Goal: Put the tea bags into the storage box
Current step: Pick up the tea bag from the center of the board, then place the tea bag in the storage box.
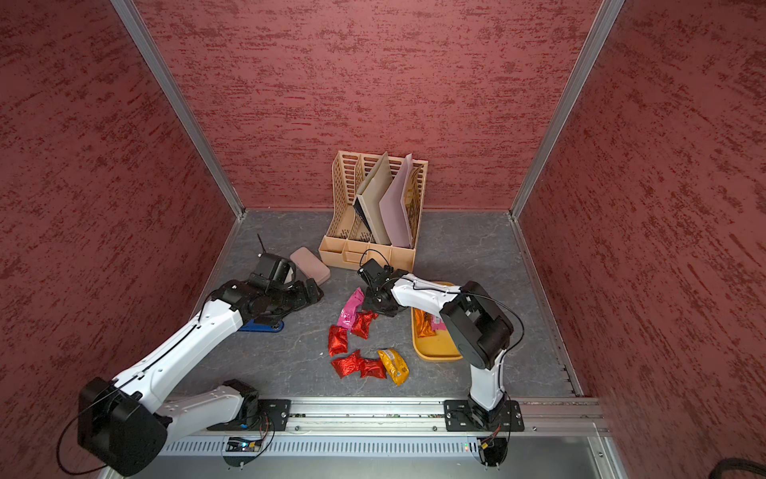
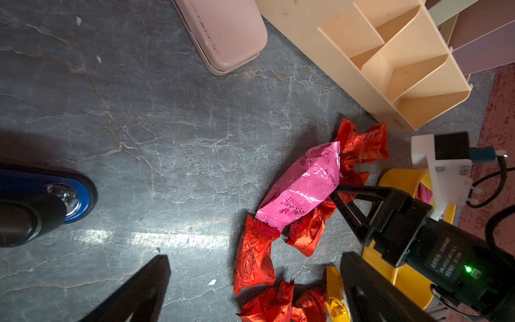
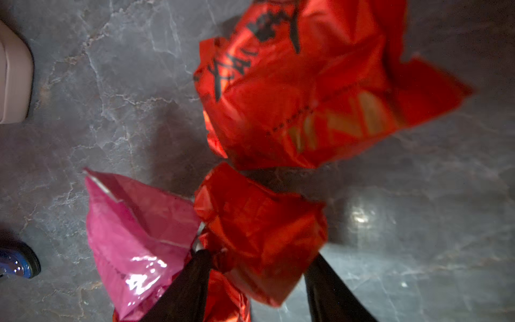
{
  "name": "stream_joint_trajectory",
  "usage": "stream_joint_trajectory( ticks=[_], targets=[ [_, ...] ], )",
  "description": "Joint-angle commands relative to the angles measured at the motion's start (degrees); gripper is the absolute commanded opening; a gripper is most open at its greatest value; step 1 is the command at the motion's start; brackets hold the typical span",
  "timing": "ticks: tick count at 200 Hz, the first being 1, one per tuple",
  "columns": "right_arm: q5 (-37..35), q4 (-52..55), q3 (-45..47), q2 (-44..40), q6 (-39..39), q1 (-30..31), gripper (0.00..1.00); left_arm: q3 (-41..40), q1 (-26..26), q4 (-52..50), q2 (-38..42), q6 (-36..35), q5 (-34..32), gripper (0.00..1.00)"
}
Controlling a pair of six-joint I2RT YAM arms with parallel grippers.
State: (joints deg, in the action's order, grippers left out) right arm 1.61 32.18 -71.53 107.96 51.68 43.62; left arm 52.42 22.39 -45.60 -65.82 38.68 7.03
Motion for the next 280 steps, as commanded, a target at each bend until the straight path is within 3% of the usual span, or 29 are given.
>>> stream_joint_trajectory(
  ticks=[1,31,77,150,217,252,280],
  targets=[
    [-3.1,-0.1,-2.3,1.1,0.4,0.0,0.63,0.7,-0.4,-0.2,-0.2,-0.9,0.6,1.00],
    [-3.4,0.1,-3.5,2.8,-0.7,-0.1,0.63,0.3,-0.4,0.0,0.0,0.0,0.8,1.00],
    [-4.4,0.9,-3.9,2.3,-3.4,-0.2,0.40,-0.3,-0.4,0.2,1.0,1.7,0.3,1.00],
    [-3.5,4.9,-6.0,-9.0,-11.8,-0.3,0.26,4.7,2.0,1.8,-2.9,1.6,-1.2,1.00],
    [-4.1,20.1,-6.7,-21.1,-23.6,-6.5,0.24,18.3,11.6,3.7,-18.4,-1.3,-3.4,1.00],
    [-5.8,26.5,-2.5,-27.3,-28.5,-11.9,0.24,23.0,13.6,3.9,-24.2,-1.6,-2.6,1.00],
    [-1.3,25.5,2.7,-29.6,-31.0,-16.6,0.25,25.3,14.3,3.5,-26.9,-1.9,-2.2,1.00]
  ],
)
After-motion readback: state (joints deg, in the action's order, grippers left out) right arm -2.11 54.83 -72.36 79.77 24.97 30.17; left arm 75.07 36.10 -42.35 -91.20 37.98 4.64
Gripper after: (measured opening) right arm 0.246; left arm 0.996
